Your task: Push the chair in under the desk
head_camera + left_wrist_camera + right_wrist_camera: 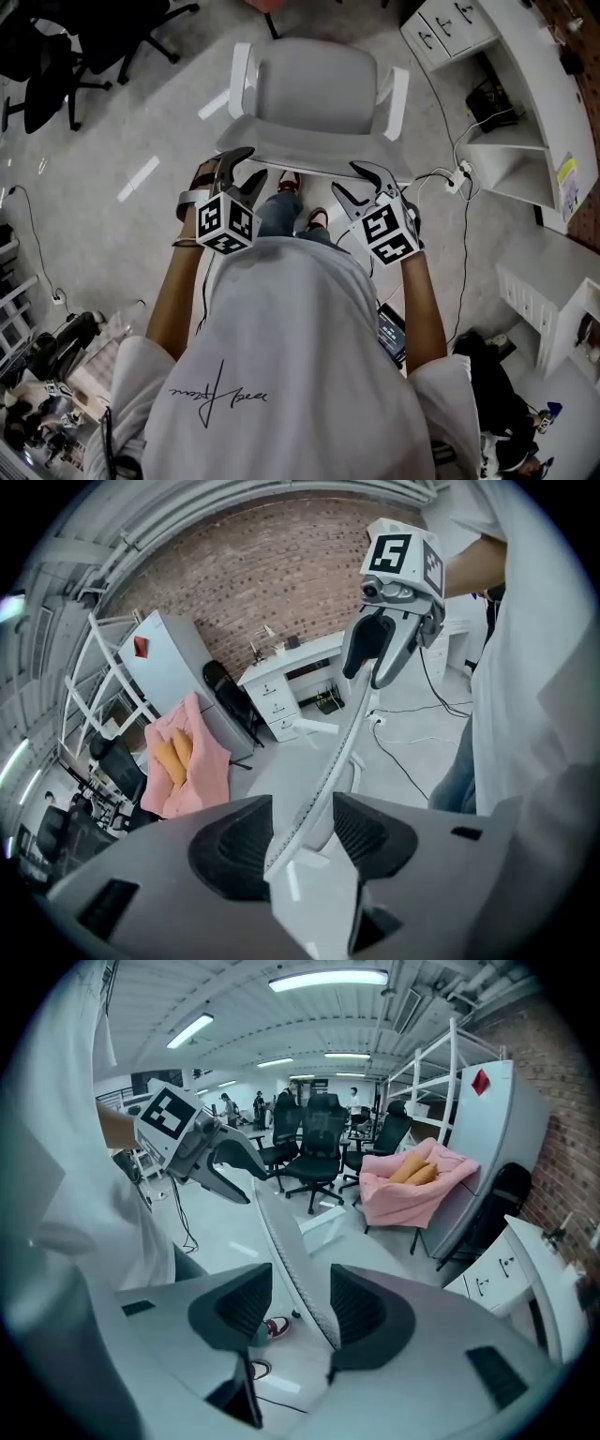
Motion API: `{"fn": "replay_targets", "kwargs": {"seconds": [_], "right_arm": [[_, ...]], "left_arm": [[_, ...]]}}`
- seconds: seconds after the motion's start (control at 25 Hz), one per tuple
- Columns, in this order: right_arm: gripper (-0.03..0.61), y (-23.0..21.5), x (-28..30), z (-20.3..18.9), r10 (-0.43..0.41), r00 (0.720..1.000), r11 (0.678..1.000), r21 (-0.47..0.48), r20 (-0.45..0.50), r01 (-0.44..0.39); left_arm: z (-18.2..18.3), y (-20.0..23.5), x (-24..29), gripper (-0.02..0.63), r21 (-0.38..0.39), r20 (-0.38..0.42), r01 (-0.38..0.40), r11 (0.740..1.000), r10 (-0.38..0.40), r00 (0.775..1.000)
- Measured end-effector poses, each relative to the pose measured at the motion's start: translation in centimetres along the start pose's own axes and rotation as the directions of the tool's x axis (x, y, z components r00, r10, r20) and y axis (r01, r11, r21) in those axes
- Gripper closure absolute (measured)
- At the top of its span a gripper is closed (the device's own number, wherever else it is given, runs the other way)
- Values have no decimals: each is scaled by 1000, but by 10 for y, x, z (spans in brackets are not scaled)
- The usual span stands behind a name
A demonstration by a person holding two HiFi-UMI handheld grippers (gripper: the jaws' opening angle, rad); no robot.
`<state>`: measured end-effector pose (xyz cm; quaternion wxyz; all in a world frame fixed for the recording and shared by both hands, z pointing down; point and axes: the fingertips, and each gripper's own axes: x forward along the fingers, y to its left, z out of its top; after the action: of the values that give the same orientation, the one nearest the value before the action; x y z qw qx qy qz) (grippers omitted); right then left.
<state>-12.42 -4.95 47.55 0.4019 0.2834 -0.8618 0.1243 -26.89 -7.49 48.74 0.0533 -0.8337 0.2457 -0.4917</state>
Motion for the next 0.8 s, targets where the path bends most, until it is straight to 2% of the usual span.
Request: {"fn": "replay_targets", "kwargs": {"seconds": [0.2, 0.36, 0.68, 0.8], "right_arm": [[382, -3, 12, -15, 30, 995, 999, -23, -97, -32], [382, -4, 18, -26, 27, 988, 997, -66, -154, -38], [403, -7, 27, -31, 36, 984, 996, -69, -176, -49], [405, -7, 28, -32, 43, 984, 996, -65, -171, -55]], "left_arm": [[-15, 5, 14, 426, 118, -39, 23, 993, -19, 999], [-15, 5, 18, 426, 104, -15, 80, 991, -79, 997], [-16, 6, 21, 437, 64, 54, 206, 976, -210, 976], [-16, 6, 22, 436, 78, 68, 228, 970, -234, 970]]}}
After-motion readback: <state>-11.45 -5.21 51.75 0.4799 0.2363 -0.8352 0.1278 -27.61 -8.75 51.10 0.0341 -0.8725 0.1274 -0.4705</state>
